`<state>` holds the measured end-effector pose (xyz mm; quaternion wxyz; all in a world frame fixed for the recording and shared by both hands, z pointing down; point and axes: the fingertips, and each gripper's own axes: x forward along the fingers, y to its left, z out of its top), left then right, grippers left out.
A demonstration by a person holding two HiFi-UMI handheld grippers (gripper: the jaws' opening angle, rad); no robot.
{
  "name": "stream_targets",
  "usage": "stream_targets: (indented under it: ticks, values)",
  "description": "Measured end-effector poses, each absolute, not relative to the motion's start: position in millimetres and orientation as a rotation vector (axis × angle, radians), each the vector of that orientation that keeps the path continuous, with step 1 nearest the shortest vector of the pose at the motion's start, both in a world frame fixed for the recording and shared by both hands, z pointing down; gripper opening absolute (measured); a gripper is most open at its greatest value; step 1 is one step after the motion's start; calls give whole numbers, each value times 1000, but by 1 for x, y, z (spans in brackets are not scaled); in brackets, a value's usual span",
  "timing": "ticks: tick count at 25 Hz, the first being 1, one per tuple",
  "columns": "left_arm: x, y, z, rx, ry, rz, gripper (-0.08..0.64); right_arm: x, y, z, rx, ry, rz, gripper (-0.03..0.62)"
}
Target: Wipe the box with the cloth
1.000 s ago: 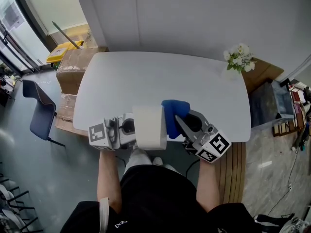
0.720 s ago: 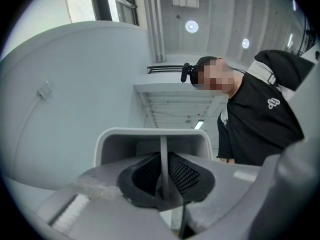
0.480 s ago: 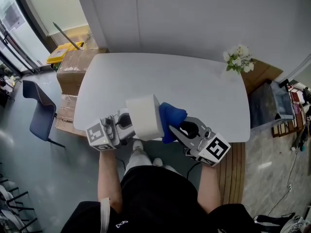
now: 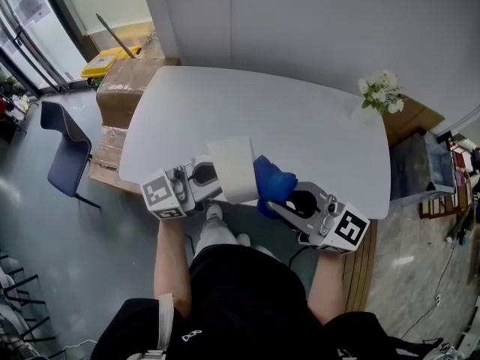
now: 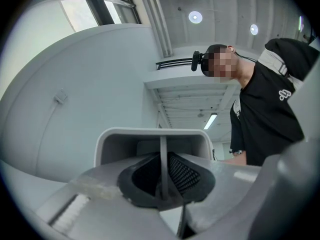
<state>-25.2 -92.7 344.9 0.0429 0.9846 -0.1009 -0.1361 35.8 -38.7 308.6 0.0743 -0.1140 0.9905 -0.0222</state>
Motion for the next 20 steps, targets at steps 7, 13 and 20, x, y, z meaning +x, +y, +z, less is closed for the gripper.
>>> stream_targets:
  ticks: [7,13,20]
  values:
    - [-26,-98,354,3013,-349,-348,51,35,-46,286,-338,2884,-32,56]
    - [-16,-108,366,3039,-403,-180,51,49,-75,279,-522,2815,-19,57]
    - [-3,-114,389,3066,-449,96,51,58,-104,283,-699,2744,-37,57]
